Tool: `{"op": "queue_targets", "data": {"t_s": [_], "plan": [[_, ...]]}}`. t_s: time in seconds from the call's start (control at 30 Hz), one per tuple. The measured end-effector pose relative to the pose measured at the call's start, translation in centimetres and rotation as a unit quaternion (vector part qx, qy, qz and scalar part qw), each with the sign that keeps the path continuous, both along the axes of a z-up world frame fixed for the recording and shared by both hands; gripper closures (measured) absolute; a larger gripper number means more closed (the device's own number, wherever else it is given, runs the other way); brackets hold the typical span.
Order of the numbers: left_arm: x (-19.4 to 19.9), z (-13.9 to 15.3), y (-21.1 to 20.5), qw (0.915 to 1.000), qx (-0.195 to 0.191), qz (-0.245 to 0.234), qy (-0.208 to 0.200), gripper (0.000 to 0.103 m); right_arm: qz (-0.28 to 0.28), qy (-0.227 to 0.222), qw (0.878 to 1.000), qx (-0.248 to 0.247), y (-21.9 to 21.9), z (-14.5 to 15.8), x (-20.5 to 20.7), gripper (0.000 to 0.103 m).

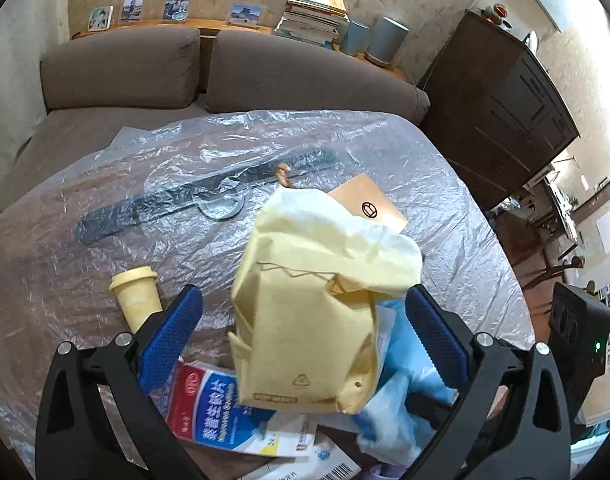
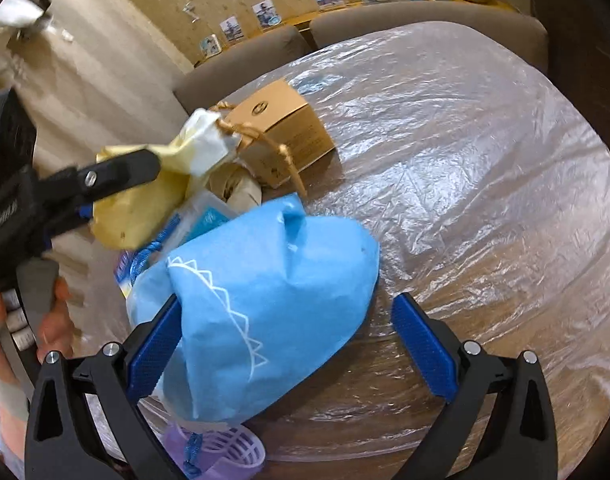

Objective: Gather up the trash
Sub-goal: 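Grasp the yellow paper bag with the left tool while the right tool grasps the blue cloth bag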

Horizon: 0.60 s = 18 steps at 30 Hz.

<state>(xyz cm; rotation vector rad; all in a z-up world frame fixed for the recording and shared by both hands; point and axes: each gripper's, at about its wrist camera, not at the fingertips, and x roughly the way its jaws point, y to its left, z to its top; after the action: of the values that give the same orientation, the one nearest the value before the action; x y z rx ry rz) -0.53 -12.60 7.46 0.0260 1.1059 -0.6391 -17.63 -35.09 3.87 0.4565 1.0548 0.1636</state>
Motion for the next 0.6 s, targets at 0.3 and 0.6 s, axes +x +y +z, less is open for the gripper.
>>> {"op": "queue_targets", "data": {"t_s": [0.3, 0.6], "plan": [[0.1, -0.5, 0.9, 0.9989, -0.037, -0.014, 0.025, 0.045, 0.029, -0.020, 0.997, 0.071, -0.5, -0.5, 0.0, 0.036], [-1.7, 2.3, 3.7, 0.9965, -0.079, 0.017, -0.022, 0.052, 0.004, -0.056, 0.995, 0.084, -3.8, 0.6, -1.2, 0.042]]}}
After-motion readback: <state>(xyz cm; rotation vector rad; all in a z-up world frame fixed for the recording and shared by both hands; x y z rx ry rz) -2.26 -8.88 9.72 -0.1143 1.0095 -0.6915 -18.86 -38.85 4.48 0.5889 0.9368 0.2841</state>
